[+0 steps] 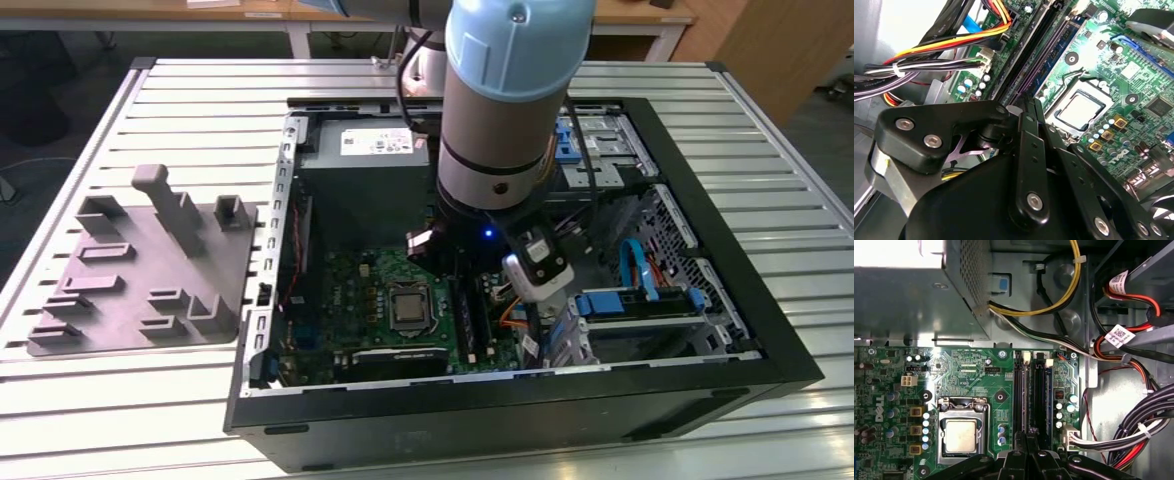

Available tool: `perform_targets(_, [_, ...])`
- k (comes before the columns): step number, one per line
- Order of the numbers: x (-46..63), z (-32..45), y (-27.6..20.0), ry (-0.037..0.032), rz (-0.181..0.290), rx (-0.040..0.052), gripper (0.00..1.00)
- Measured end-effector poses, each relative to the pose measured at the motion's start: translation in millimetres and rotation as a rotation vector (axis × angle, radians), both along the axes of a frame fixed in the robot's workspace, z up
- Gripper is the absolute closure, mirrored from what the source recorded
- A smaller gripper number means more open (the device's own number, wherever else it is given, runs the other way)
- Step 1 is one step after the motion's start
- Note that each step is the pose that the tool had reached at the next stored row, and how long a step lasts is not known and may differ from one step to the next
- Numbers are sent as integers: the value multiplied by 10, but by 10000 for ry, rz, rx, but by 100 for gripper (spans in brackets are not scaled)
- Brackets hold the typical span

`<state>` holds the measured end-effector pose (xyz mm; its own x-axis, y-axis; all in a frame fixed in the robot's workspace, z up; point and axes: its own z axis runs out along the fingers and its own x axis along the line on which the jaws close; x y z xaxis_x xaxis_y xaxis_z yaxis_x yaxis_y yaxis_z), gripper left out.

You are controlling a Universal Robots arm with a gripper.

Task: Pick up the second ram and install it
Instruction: 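Insert the second ram into the second slot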

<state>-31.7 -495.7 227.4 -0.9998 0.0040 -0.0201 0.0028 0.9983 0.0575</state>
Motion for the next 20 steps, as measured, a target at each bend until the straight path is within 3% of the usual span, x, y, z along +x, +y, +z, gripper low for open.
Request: perform_targets(20, [0,-28,0,-1,-84,-5,89])
